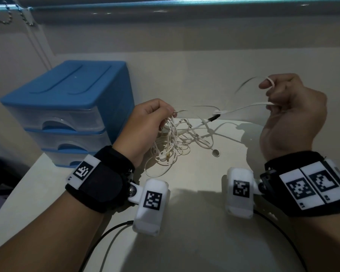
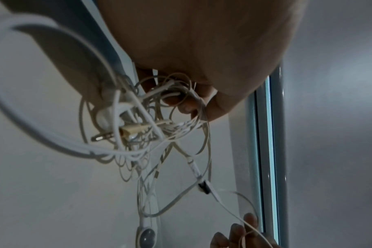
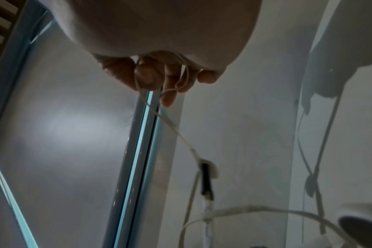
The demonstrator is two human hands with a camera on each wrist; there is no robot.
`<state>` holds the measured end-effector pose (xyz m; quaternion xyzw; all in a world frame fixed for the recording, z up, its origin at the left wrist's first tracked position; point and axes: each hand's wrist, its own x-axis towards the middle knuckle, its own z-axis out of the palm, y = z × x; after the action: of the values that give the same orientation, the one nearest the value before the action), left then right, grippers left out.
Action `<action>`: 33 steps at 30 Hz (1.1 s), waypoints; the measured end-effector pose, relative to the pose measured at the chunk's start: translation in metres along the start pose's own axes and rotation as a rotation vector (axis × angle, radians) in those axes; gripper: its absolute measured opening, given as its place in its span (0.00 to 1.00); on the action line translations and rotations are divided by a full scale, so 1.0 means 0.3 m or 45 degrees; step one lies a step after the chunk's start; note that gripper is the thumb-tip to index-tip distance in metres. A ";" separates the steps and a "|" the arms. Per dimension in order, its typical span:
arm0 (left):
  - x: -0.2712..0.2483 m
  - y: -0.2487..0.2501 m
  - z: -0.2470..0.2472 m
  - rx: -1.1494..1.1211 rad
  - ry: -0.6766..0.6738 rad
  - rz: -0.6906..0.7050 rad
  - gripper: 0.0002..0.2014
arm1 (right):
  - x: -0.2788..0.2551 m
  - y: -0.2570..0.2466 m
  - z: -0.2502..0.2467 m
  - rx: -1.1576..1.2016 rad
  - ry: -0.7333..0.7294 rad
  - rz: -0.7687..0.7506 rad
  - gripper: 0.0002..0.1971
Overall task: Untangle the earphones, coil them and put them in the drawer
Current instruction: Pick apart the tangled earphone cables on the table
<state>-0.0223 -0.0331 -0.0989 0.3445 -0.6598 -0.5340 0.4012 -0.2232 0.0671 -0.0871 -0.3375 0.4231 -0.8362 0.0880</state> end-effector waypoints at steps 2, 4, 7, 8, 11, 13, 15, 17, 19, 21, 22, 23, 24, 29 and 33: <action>0.003 -0.005 -0.002 0.027 -0.004 0.007 0.14 | 0.001 -0.001 0.001 -0.128 0.027 0.017 0.15; 0.004 -0.008 -0.003 0.049 -0.010 0.019 0.15 | 0.003 0.004 0.004 -0.347 -0.037 0.057 0.12; 0.005 -0.010 -0.004 0.053 -0.019 0.026 0.14 | 0.007 0.038 -0.001 -0.695 -0.291 0.205 0.12; 0.006 -0.010 -0.005 0.059 -0.019 0.025 0.15 | 0.003 0.049 -0.001 -0.789 -0.360 0.241 0.11; 0.005 -0.006 -0.006 0.087 -0.042 0.031 0.14 | -0.011 0.051 0.003 -0.864 -0.434 0.182 0.07; 0.000 -0.002 -0.003 0.085 -0.083 0.048 0.12 | -0.018 0.036 0.008 -0.828 -0.542 0.098 0.06; -0.004 0.001 -0.001 0.069 -0.137 0.063 0.10 | -0.026 0.033 0.013 -0.811 -0.747 0.106 0.06; -0.009 0.005 0.003 0.040 -0.196 0.059 0.07 | -0.041 0.037 0.023 -0.812 -0.923 0.140 0.03; -0.012 0.007 0.005 0.028 -0.228 0.053 0.07 | -0.047 0.042 0.029 -0.765 -0.950 0.120 0.06; -0.016 0.009 0.005 0.053 -0.240 0.067 0.07 | -0.046 0.035 0.034 -0.696 -0.897 0.080 0.08; -0.017 0.008 0.004 0.071 -0.244 0.067 0.08 | -0.045 0.030 0.036 -0.655 -0.850 0.068 0.09; -0.017 0.007 0.004 0.079 -0.251 0.064 0.09 | -0.043 0.025 0.037 -0.613 -0.785 0.063 0.10; -0.017 0.007 0.004 0.080 -0.256 0.062 0.10 | -0.040 0.026 0.036 -0.578 -0.704 0.057 0.11; -0.015 0.008 0.010 0.070 -0.270 0.026 0.06 | -0.012 0.024 0.026 -0.356 -0.269 0.032 0.14; -0.014 0.003 0.012 0.114 -0.278 0.024 0.06 | -0.003 0.027 0.023 -0.311 -0.051 0.022 0.14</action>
<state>-0.0237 -0.0275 -0.0991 0.2958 -0.7260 -0.5344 0.3160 -0.2193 0.0579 -0.0910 -0.3586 0.5230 -0.7708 0.0618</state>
